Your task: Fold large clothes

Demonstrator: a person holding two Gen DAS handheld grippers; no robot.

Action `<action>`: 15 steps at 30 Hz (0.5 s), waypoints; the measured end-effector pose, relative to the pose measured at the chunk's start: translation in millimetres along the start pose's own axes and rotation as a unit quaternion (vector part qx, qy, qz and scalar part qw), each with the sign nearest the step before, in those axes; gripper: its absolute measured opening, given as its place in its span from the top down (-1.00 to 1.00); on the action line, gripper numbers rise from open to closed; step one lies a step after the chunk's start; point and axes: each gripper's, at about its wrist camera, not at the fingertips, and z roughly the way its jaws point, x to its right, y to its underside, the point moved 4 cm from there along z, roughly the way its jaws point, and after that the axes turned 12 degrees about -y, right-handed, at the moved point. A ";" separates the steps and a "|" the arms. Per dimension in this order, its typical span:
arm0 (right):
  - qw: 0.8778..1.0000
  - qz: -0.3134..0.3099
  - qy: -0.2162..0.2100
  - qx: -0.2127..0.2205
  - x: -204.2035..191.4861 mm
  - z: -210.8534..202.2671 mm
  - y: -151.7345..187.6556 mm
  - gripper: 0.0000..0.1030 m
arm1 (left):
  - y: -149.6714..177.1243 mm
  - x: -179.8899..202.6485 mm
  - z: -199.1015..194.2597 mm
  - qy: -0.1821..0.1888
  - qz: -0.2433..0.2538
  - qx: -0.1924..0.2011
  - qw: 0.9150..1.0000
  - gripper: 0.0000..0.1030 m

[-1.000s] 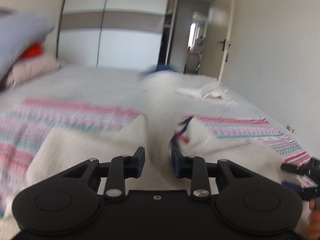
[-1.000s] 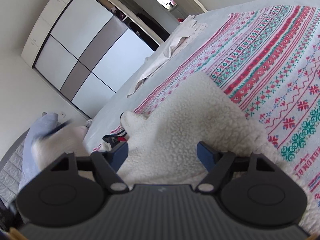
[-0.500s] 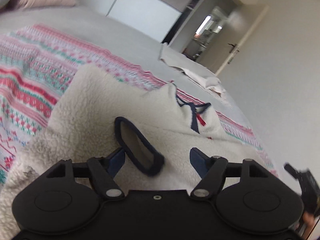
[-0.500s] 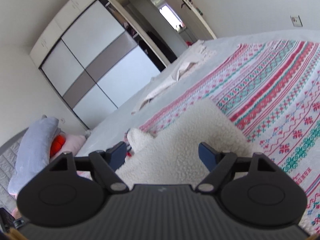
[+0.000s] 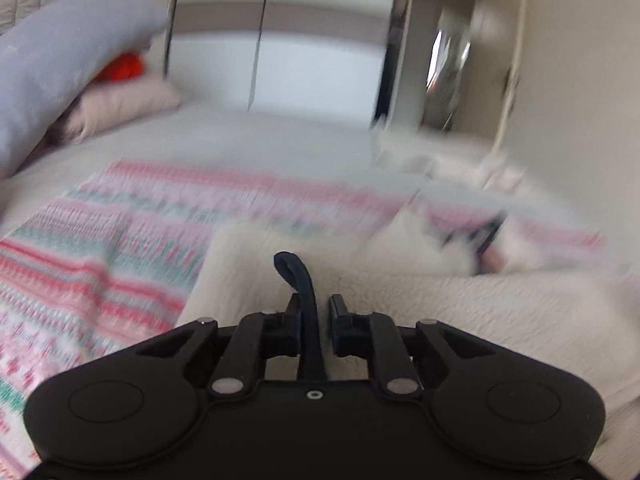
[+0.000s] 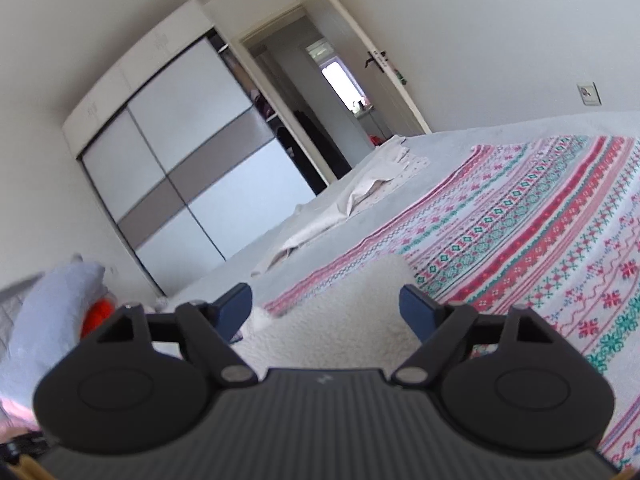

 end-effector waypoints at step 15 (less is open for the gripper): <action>0.986 -0.071 0.083 -0.122 2.3 36.0 33.8 0.08 | 27.8 18.3 12.5 0.039 -0.007 0.028 0.999 0.26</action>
